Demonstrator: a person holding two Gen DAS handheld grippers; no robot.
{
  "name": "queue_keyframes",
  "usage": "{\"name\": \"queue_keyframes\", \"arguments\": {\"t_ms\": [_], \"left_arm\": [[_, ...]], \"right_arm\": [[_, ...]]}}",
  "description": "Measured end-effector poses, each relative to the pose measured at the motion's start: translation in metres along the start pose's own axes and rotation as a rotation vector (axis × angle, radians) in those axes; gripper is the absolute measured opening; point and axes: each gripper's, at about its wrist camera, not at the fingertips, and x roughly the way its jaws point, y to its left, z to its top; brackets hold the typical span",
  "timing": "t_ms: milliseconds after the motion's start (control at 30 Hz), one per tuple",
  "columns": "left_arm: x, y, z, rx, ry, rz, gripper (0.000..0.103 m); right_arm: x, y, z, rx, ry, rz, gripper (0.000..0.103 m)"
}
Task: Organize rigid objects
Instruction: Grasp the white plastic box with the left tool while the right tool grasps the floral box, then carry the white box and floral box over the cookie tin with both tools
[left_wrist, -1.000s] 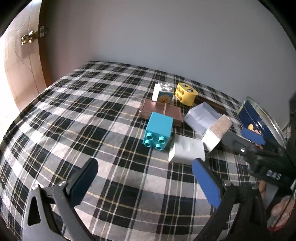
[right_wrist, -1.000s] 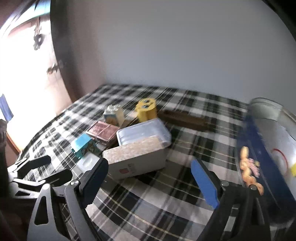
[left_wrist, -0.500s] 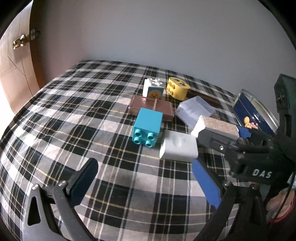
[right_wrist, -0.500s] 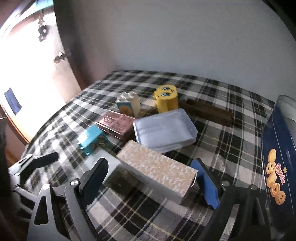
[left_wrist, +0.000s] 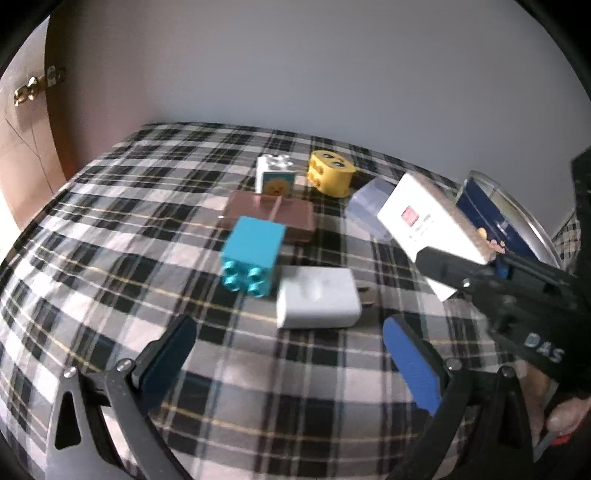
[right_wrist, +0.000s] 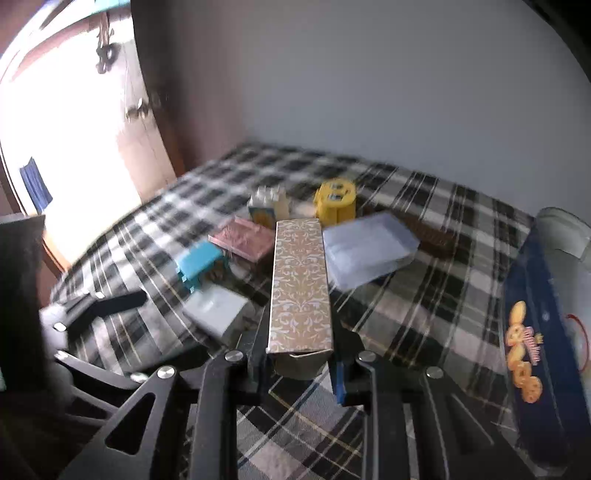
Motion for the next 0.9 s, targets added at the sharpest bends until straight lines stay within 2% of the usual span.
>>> {"name": "queue_keyframes", "arguments": {"t_ms": [100,200,233,333,400,567,700,800,900], "left_arm": [[0.010,-0.010,0.004,-0.016,0.023,-0.014,0.098],[0.020,-0.020,0.009,-0.005,0.046,0.020,0.091],[0.021,-0.022,0.013,-0.007,0.042,0.034,0.083],[0.023,-0.024,0.016,-0.009,0.042,0.062,0.077],[0.022,-0.026,0.014,0.003,0.038,0.052,0.065],[0.020,-0.022,0.012,0.003,0.035,0.007,0.063],[0.012,-0.017,0.007,-0.035,0.012,-0.045,0.063],[-0.004,-0.017,0.003,-0.042,-0.057,-0.067,0.063],[-0.019,-0.017,0.001,-0.034,-0.124,-0.051,0.063]], "right_arm": [[-0.012,-0.006,0.000,0.024,-0.037,0.022,0.027],[-0.022,-0.008,-0.001,0.016,-0.072,0.006,0.027],[-0.023,-0.008,-0.001,0.014,-0.078,0.001,0.027],[-0.028,-0.011,-0.005,-0.004,-0.089,-0.015,0.027],[-0.032,-0.016,-0.009,-0.016,-0.091,-0.032,0.027],[-0.035,-0.037,-0.014,0.029,-0.085,-0.058,0.027],[-0.046,-0.048,-0.012,0.066,-0.131,-0.061,0.027],[-0.058,-0.050,-0.011,0.074,-0.185,-0.057,0.027],[-0.067,-0.050,-0.010,0.076,-0.224,-0.054,0.027]]}}
